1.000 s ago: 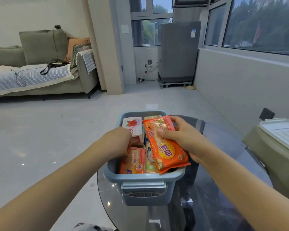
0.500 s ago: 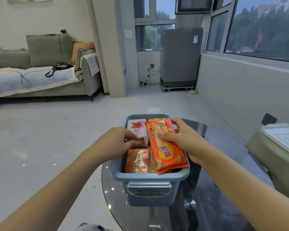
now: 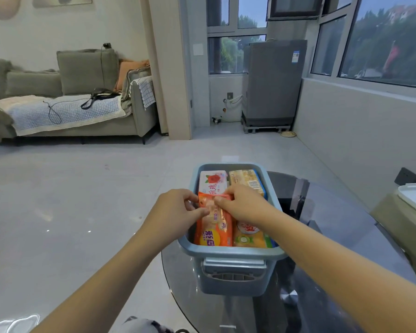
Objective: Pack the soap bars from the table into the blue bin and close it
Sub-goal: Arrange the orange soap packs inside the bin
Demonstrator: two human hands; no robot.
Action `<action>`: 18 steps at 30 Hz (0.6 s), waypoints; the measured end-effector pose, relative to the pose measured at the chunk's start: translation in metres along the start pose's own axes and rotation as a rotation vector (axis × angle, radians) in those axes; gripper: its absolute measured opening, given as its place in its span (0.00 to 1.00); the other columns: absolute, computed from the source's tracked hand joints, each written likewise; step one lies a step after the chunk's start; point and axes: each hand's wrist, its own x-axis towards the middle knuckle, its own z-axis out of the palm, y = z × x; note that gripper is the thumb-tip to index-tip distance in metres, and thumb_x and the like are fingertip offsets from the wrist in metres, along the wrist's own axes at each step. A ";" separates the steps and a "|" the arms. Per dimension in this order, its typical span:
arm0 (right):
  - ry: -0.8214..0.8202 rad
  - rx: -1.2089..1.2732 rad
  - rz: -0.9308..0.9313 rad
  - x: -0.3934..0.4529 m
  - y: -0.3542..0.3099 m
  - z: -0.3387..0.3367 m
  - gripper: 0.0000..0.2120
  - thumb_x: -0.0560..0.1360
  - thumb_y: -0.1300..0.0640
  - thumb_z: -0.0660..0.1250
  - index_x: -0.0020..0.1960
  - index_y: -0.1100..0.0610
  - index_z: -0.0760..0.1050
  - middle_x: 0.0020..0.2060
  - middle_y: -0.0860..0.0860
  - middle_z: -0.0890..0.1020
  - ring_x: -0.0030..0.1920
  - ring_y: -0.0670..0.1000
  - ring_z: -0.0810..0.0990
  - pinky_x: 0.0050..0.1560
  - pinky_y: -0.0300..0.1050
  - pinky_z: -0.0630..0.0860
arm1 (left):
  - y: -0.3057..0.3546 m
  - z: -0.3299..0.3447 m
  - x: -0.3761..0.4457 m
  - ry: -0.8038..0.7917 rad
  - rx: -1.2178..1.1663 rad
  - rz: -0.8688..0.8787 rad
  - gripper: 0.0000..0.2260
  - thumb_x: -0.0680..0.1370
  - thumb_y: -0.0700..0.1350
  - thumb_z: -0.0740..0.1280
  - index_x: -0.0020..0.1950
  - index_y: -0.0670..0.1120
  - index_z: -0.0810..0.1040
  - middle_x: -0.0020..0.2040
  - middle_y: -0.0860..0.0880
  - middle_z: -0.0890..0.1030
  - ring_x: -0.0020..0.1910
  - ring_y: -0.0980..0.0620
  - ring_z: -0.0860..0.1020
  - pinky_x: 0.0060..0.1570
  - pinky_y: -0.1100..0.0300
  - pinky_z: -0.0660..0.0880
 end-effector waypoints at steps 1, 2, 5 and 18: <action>-0.008 -0.153 -0.013 0.002 0.001 -0.002 0.15 0.76 0.45 0.60 0.48 0.55 0.78 0.44 0.50 0.80 0.45 0.50 0.77 0.48 0.46 0.76 | 0.001 0.001 0.001 0.000 0.030 0.003 0.17 0.71 0.53 0.71 0.57 0.48 0.78 0.37 0.54 0.78 0.36 0.57 0.76 0.30 0.69 0.66; -0.018 -0.285 -0.032 0.004 0.002 -0.002 0.17 0.76 0.44 0.60 0.52 0.55 0.79 0.48 0.51 0.78 0.50 0.52 0.75 0.53 0.49 0.74 | 0.002 0.002 0.002 0.005 0.055 0.011 0.17 0.71 0.54 0.71 0.58 0.49 0.78 0.37 0.54 0.77 0.36 0.57 0.75 0.30 0.69 0.66; -0.064 -0.338 -0.070 0.005 0.009 0.000 0.20 0.75 0.44 0.61 0.63 0.50 0.73 0.59 0.53 0.72 0.58 0.53 0.71 0.58 0.49 0.71 | 0.002 0.008 0.002 -0.003 0.137 0.067 0.20 0.70 0.56 0.71 0.60 0.51 0.77 0.41 0.54 0.77 0.40 0.57 0.74 0.33 0.70 0.66; 0.207 -0.039 -0.094 -0.013 0.028 -0.008 0.16 0.72 0.49 0.67 0.60 0.47 0.76 0.56 0.47 0.79 0.48 0.43 0.74 0.45 0.37 0.73 | -0.010 0.021 -0.006 0.124 -0.109 -0.058 0.15 0.75 0.52 0.66 0.62 0.55 0.75 0.57 0.50 0.68 0.59 0.52 0.70 0.50 0.62 0.70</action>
